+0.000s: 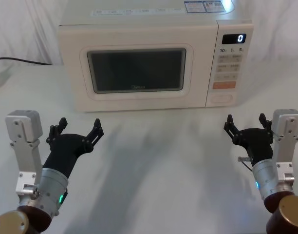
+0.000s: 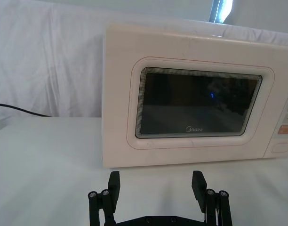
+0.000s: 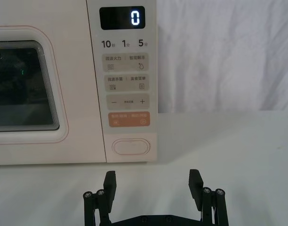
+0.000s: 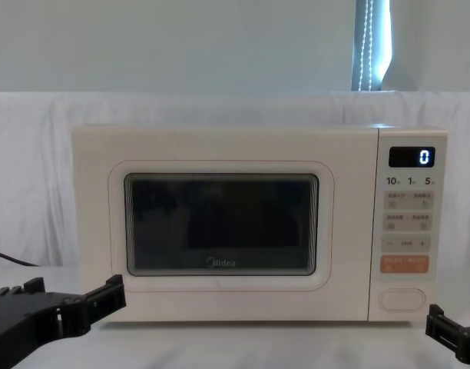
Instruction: Press the button to open the microwave door with one hand; close the microwave door with the other hand.
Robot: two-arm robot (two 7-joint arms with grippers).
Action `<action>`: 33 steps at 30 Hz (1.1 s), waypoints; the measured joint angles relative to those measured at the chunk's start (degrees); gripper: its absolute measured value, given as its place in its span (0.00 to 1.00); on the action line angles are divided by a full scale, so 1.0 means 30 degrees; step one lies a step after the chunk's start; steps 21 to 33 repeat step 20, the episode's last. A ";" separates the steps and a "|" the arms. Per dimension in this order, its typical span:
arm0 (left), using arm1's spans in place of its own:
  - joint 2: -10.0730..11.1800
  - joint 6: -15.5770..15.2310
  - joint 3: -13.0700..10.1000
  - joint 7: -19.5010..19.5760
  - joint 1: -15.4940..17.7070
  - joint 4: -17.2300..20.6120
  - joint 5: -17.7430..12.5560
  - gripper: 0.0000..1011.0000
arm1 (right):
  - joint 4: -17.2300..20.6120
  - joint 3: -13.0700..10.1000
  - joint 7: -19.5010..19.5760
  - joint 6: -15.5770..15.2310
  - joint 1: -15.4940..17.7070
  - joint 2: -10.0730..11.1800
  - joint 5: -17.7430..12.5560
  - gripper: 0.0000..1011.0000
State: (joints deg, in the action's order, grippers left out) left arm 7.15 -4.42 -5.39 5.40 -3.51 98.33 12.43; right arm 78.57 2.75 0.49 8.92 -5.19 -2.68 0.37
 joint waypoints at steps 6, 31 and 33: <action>0.0000 0.0000 0.0000 0.0000 -0.0001 0.0000 0.0001 0.99 | -0.0001 0.0000 -0.0001 -0.0001 0.0000 0.0001 0.0000 0.99; 0.0000 0.0000 0.0000 0.0000 -0.0001 0.0001 0.0000 0.99 | -0.0001 0.0000 -0.0001 0.0000 0.0000 0.0000 0.0000 0.99; 0.0000 0.0000 0.0000 0.0000 -0.0001 0.0001 0.0000 0.99 | -0.0001 0.0000 -0.0001 0.0000 0.0000 0.0000 0.0000 0.99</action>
